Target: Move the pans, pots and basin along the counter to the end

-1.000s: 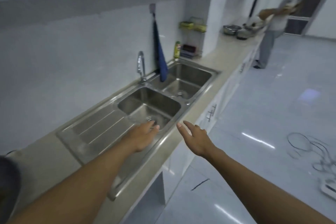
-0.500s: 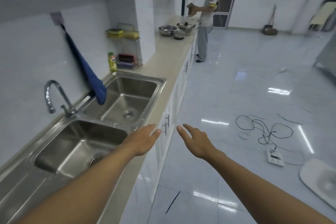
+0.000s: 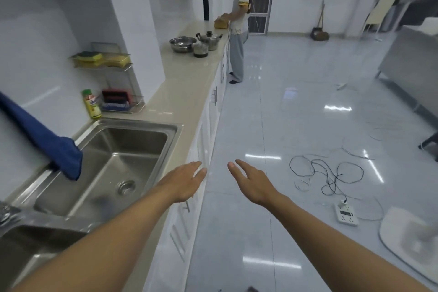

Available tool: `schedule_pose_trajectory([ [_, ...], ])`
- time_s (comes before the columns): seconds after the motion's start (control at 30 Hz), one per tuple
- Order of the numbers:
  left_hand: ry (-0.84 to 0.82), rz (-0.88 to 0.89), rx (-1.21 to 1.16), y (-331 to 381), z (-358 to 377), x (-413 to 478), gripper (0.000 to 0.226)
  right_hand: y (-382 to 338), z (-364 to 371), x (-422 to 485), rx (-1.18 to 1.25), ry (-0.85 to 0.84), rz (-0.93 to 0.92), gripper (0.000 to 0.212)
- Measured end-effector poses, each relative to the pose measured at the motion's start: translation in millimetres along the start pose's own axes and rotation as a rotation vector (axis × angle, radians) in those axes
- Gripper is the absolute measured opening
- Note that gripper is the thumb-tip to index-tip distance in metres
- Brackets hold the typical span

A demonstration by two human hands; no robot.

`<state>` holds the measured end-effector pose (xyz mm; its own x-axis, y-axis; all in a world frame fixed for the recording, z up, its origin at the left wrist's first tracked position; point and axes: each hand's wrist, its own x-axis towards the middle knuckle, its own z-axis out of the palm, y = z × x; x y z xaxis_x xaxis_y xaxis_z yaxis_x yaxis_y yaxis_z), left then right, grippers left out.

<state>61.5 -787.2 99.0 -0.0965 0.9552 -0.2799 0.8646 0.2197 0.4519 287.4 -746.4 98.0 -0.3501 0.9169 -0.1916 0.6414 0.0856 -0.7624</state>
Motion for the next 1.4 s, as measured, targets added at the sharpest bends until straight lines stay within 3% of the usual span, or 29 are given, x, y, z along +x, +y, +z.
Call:
schedule_pose_trajectory([
  [0.57,0.065,-0.02,-0.011,97.4,-43.3,240.1,0.067,38.1,-141.5,239.4,0.003,-0.022,-0.043,0.084],
  [1.13,0.045,0.087,0.031,102.5,-144.9,522.1,0.065,23.7,-204.6,500.5,-0.003,0.033,0.035,0.092],
  [1.4,0.07,0.054,0.008,108.1,-171.7,639.7,0.065,20.3,-236.7,622.2,0.016,0.013,0.016,0.082],
])
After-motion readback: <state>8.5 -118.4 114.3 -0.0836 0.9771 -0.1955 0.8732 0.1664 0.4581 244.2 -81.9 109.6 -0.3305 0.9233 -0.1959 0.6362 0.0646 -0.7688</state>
